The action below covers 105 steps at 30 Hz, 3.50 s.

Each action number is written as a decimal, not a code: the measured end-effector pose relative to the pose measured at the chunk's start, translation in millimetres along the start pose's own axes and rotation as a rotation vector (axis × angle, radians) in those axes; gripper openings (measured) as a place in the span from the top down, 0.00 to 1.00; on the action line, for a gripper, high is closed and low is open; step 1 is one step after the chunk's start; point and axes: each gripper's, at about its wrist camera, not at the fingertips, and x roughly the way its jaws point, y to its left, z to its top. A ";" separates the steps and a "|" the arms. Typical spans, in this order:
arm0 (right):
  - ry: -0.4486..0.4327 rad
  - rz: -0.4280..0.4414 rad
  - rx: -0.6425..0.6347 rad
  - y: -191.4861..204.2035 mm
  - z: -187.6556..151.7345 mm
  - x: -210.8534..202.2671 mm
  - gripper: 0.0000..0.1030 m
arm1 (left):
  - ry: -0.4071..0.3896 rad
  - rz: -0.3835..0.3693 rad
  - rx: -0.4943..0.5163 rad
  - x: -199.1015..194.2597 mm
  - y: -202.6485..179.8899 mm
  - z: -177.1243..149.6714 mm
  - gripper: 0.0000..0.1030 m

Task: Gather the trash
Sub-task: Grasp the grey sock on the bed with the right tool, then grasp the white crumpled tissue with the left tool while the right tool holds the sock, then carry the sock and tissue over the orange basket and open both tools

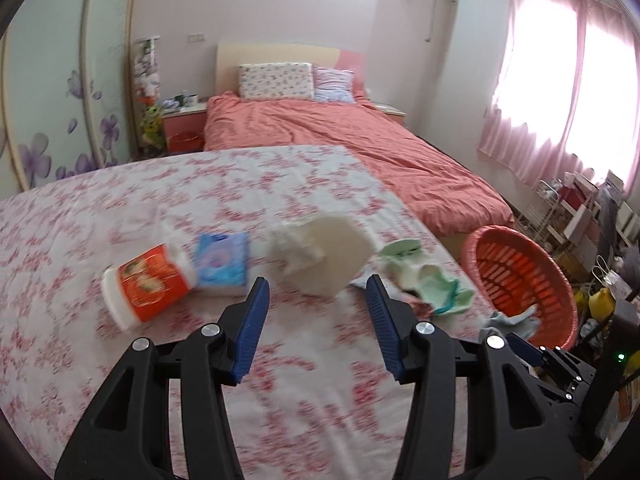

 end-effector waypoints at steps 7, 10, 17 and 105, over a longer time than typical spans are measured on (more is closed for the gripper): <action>0.000 -0.030 -0.007 -0.9 0.1 -1.8 0.93 | 0.012 0.021 -0.044 -0.4 21.8 -9.3 0.51; -0.027 -0.032 -0.008 2.1 3.1 -9.5 0.93 | 0.019 0.034 -0.060 0.4 30.1 -12.5 0.51; -0.114 0.014 -0.023 17.7 21.8 -38.3 0.94 | 0.041 0.031 -0.074 15.4 27.6 -1.5 0.51; -0.327 -0.114 0.302 -163.1 61.6 -89.8 0.93 | 0.100 -0.459 0.235 54.5 -225.7 11.2 1.00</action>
